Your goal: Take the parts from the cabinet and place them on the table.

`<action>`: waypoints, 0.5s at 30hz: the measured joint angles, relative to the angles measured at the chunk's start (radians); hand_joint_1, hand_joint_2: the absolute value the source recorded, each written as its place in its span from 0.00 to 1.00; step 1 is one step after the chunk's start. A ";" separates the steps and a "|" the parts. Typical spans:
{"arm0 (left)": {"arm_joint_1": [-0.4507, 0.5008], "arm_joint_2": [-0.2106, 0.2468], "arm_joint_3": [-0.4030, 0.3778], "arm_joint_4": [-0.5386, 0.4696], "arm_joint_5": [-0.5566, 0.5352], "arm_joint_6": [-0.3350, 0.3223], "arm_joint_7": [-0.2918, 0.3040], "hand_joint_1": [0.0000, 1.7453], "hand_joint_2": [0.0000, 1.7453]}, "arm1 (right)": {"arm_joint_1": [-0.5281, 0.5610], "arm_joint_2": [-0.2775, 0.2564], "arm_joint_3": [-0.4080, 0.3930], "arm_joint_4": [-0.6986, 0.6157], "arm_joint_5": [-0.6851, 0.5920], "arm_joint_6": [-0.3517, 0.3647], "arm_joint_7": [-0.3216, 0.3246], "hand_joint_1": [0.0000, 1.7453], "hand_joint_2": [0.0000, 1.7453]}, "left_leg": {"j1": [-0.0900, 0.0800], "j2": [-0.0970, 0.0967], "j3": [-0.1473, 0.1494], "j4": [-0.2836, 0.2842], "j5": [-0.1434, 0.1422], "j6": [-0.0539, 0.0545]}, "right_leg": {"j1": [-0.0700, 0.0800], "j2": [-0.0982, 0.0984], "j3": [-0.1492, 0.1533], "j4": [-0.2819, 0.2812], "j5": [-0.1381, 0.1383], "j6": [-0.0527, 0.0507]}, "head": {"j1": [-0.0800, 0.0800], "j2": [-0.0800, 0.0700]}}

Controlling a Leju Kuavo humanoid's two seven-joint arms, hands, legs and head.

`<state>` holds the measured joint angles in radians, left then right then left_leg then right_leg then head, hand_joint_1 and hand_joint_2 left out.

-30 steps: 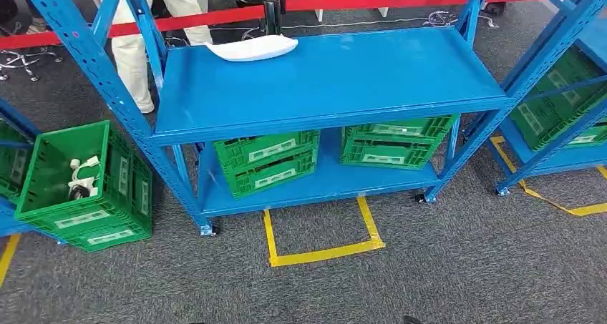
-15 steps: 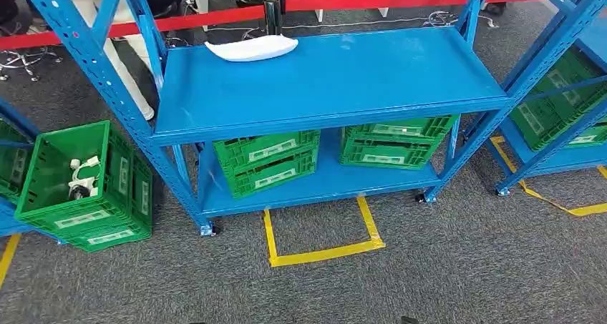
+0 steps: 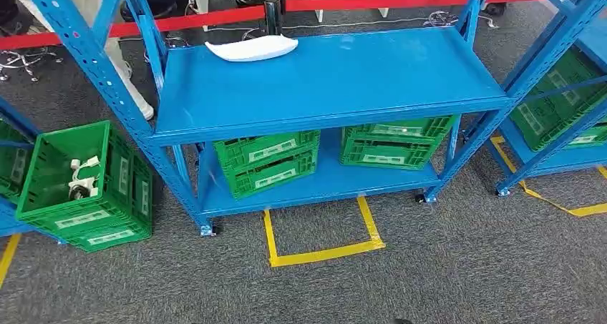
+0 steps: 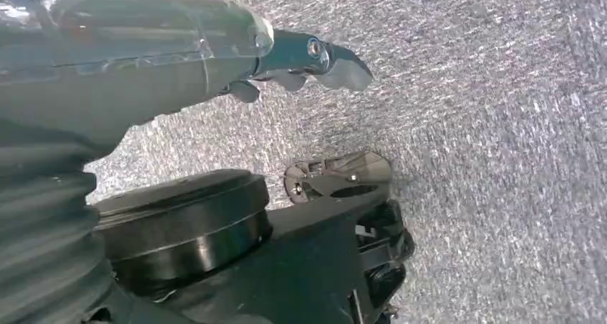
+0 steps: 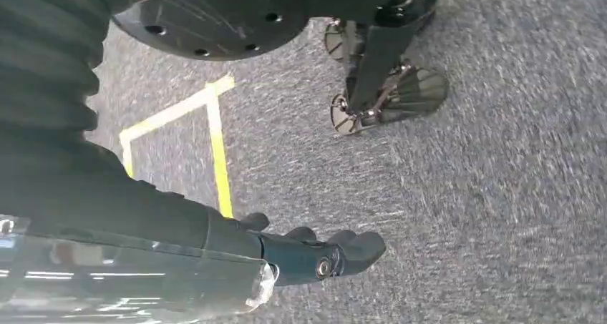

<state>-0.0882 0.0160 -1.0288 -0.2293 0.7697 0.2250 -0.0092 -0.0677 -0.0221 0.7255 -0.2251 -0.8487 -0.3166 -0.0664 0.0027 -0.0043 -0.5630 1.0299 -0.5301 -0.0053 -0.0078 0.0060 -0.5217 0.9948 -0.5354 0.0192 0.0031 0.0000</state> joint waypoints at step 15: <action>0.071 0.000 0.225 -0.032 -0.261 -0.076 0.002 0.00 1.00 | 0.067 0.000 -0.146 -0.031 0.286 0.106 0.021 0.00 1.00 | 0.000 0.001 0.000 0.000 0.000 0.000 | 0.000 0.000 0.000 0.000 0.000 0.000 | 0.000 0.000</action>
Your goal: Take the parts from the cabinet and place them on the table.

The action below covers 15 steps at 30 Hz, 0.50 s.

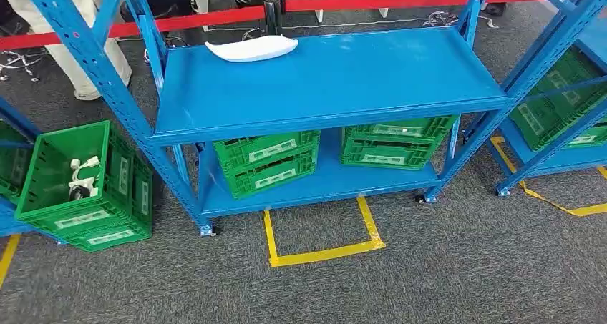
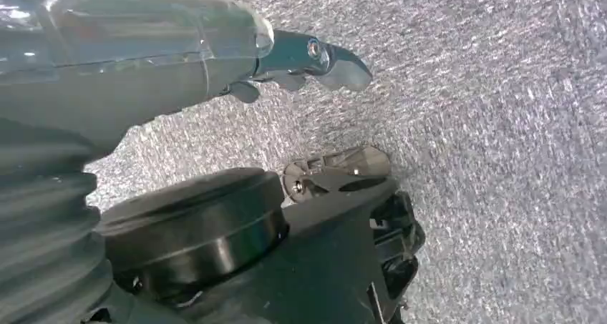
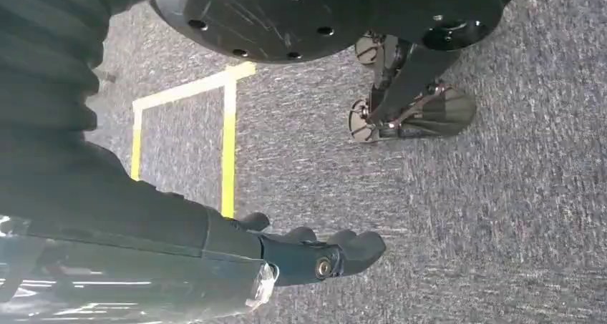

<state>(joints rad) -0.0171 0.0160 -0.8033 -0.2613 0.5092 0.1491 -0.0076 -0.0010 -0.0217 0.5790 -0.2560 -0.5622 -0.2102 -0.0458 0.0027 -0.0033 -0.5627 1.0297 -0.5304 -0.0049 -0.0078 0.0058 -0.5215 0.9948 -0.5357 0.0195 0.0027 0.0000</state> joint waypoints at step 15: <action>0.082 0.000 0.293 -0.039 -0.277 -0.077 0.002 0.00 1.00 | 0.070 0.000 -0.202 -0.042 0.308 0.114 0.023 0.00 1.00 | 0.000 0.001 0.001 0.000 -0.001 0.000 | 0.000 0.000 0.001 0.000 -0.001 0.000 | 0.000 0.000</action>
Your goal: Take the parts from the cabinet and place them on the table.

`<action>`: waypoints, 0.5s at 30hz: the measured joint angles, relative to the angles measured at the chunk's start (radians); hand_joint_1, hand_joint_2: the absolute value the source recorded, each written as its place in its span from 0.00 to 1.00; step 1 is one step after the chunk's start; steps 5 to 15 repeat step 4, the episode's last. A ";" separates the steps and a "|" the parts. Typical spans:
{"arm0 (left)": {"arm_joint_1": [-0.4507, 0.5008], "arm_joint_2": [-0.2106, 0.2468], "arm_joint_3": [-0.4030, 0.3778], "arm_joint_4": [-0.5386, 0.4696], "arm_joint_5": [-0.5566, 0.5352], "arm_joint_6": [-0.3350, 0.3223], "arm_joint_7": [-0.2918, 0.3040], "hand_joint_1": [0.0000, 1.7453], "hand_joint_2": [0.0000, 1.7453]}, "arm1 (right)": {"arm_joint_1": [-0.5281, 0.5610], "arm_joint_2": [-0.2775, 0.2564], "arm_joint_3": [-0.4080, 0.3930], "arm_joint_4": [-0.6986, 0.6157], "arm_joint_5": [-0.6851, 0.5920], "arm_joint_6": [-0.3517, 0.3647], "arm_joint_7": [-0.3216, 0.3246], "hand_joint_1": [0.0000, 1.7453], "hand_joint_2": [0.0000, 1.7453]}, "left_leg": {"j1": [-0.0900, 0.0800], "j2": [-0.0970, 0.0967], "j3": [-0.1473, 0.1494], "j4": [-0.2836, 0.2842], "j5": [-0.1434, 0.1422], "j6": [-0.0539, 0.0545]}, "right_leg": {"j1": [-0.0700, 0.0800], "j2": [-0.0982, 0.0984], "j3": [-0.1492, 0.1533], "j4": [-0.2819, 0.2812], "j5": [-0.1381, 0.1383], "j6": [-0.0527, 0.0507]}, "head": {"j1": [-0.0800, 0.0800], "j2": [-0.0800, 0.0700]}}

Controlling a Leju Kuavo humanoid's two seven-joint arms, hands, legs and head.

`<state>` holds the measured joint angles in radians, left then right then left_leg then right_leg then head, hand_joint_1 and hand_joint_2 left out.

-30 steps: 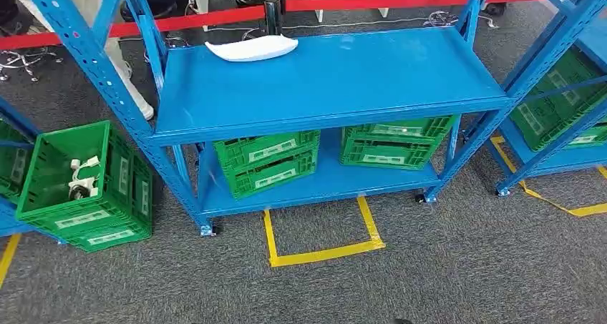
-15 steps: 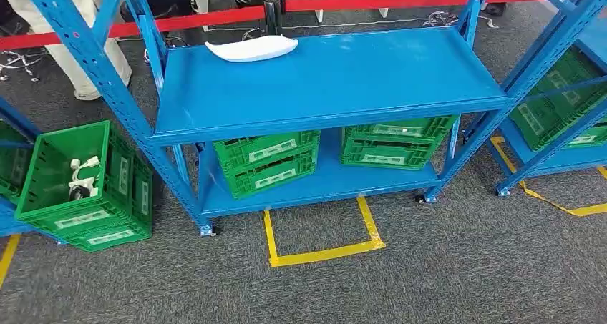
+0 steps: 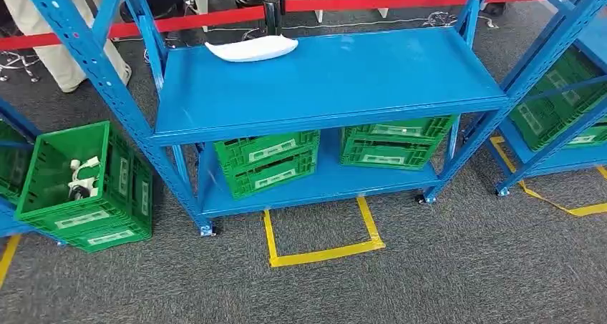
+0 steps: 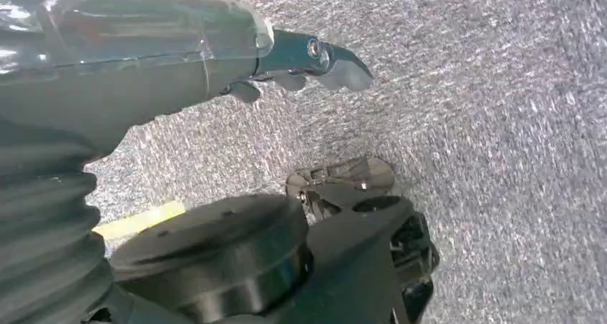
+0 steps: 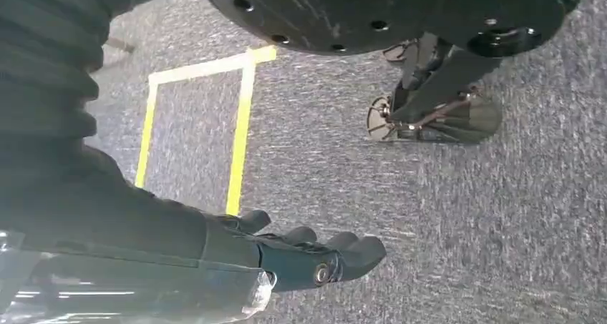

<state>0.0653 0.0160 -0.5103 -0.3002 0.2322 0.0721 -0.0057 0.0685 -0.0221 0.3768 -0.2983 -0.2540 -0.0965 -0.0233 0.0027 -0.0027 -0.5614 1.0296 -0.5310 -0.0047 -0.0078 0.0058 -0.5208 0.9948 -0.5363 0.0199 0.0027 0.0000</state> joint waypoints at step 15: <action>0.021 0.001 0.087 -0.012 -0.074 -0.021 0.002 0.00 0.00 | 0.021 0.000 -0.059 -0.013 0.080 0.031 0.007 0.00 0.00 | 0.000 0.000 0.002 0.000 -0.001 0.002 | 0.000 0.000 0.000 0.000 -0.001 0.002 | 0.000 0.000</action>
